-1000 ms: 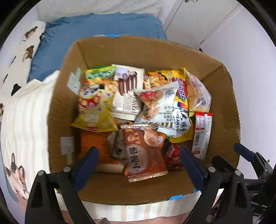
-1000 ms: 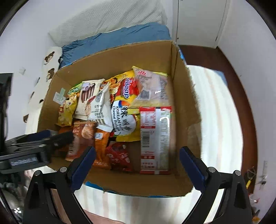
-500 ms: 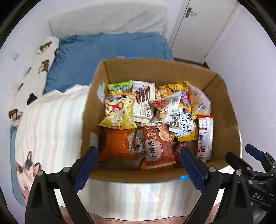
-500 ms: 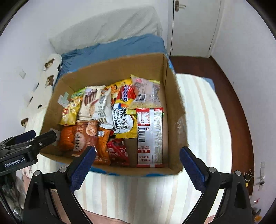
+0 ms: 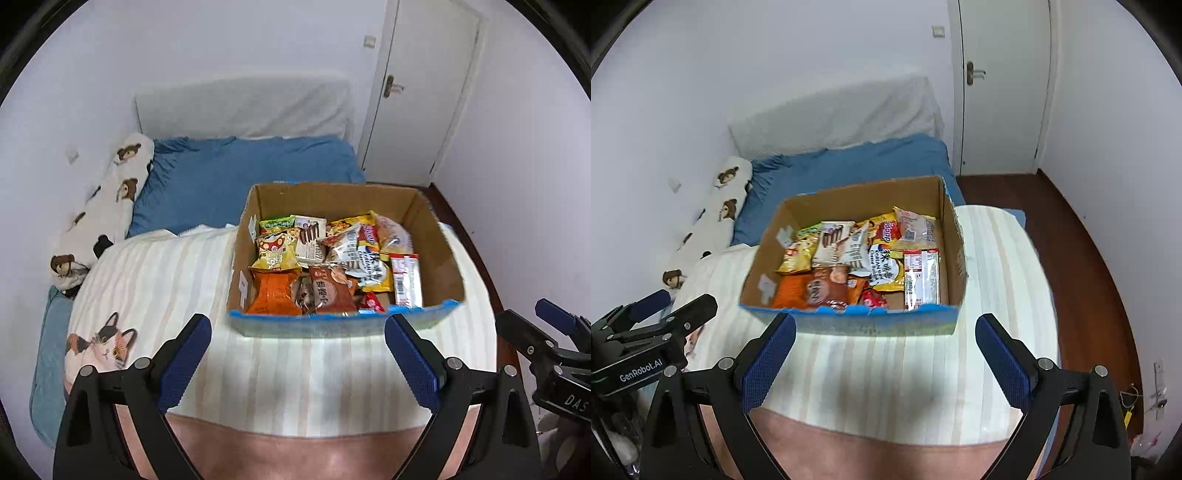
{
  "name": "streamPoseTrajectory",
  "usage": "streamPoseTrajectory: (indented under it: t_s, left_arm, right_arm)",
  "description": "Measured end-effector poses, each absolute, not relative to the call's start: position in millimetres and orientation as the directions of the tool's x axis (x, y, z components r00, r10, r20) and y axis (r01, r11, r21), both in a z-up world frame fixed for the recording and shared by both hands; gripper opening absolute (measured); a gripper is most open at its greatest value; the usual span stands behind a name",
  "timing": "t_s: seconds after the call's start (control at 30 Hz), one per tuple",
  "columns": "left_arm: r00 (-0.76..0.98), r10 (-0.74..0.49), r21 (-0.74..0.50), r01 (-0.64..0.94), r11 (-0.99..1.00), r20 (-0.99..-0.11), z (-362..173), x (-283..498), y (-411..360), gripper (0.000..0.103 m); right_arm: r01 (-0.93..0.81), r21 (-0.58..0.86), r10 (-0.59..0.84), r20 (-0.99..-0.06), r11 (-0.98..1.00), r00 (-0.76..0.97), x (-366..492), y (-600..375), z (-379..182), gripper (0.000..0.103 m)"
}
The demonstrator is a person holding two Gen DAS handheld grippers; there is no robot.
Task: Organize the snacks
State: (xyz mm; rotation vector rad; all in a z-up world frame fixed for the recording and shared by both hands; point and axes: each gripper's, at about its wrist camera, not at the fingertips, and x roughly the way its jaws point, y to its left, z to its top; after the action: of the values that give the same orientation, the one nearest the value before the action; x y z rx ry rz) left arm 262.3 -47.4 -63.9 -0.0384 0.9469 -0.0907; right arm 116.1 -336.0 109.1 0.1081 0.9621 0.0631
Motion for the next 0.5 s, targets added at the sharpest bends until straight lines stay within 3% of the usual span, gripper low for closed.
streamPoseTrajectory:
  t_s: [0.5]
  left_arm:
    - [0.672, -0.1, -0.059, 0.084, 0.995, -0.733, -12, 158, -44, 0.096]
  right_arm:
    - [-0.028, 0.094, 0.089, -0.732, 0.995, 0.676, -14, -330, 179, 0.102]
